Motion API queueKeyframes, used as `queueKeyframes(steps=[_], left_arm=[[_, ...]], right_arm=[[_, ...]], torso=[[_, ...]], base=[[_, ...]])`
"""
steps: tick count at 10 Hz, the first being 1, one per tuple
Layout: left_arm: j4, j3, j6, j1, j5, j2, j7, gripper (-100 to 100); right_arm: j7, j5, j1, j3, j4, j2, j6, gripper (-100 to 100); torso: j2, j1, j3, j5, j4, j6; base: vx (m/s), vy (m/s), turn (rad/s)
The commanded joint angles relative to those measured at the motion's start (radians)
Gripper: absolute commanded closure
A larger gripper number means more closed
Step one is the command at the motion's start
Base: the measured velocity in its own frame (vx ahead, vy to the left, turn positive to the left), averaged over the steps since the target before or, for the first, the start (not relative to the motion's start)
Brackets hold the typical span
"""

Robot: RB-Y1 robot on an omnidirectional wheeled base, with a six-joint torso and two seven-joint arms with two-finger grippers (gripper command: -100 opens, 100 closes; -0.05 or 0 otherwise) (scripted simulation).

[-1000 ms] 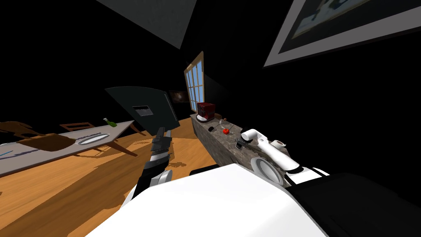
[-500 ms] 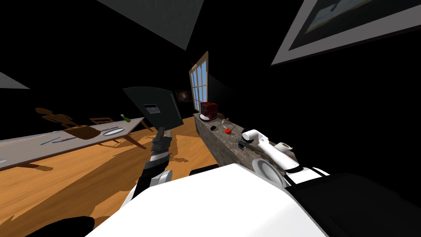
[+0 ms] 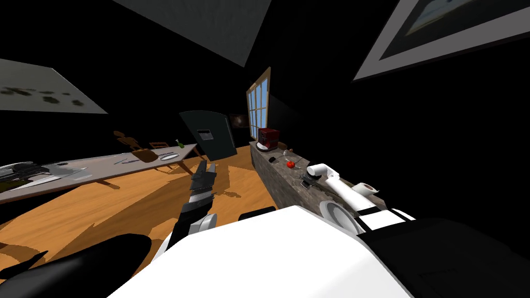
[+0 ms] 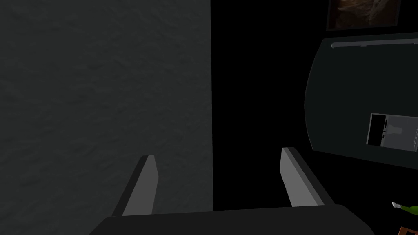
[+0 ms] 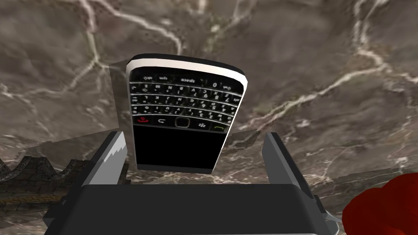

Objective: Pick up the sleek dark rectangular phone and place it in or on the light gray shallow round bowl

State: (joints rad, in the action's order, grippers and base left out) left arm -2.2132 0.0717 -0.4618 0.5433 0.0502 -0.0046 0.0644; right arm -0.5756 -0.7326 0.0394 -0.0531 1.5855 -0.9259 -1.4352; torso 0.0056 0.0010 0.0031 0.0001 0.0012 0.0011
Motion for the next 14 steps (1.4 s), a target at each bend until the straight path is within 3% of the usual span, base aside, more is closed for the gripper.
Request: queueKeyframes(steps=[1, 2, 3, 7, 8, 9, 14], left_arm=[[0.000, 0.000, 0.000, 0.000, 0.000, 0.000, 0.000, 0], [0.000, 0.000, 0.000, 0.000, 0.000, 0.000, 0.000, 0], [0.000, 0.000, 0.000, 0.000, 0.000, 0.000, 0.000, 0], [0.000, 0.000, 0.000, 0.000, 0.000, 0.000, 0.000, 0], [0.000, 0.000, 0.000, 0.000, 0.000, 0.000, 0.000, 0], [0.000, 0.000, 0.000, 0.000, 0.000, 0.000, 0.000, 0], [0.000, 0.000, 0.000, 0.001, 0.000, 0.000, 0.000, 0]], right_arm=[[-0.002, 0.003, -0.005, -0.005, -0.044, 0.003, 0.018, -100], [-0.004, 0.002, -0.004, -0.003, -0.031, 0.002, 0.012, -100], [-0.004, 0.002, -0.005, -0.003, -0.034, 0.002, 0.015, 100], [-0.004, 0.002, -0.004, -0.003, -0.035, 0.002, 0.014, 100], [-0.004, 0.002, -0.004, -0.003, -0.034, 0.002, 0.014, 0], [0.003, 0.002, 0.002, 0.003, 0.011, 0.002, -0.002, 100], [0.016, 0.000, 0.021, 0.023, 0.148, -0.001, -0.054, 100]], torso=[[0.000, 0.000, 0.000, 0.000, 0.000, 0.000], [-0.001, 0.000, 0.000, 0.000, 0.000, 0.000], [-0.002, 0.000, -0.001, 0.000, 0.000, 0.001], [-0.005, 0.000, -0.003, 0.000, -0.001, -0.001], [-0.005, 0.000, -0.003, 0.000, -0.001, 0.000], [-0.005, 0.000, -0.003, 0.000, -0.001, 0.000], [-0.012, 0.000, -0.006, 0.000, -0.002, -0.001]], base=[[-0.071, 0.007, 0.176], [-0.029, 0.001, 0.032], [-0.007, -0.001, -0.019], [0.000, 0.000, 0.000], [0.000, 0.000, 0.000], [0.051, -0.009, -0.223], [0.097, -0.003, -0.204]])
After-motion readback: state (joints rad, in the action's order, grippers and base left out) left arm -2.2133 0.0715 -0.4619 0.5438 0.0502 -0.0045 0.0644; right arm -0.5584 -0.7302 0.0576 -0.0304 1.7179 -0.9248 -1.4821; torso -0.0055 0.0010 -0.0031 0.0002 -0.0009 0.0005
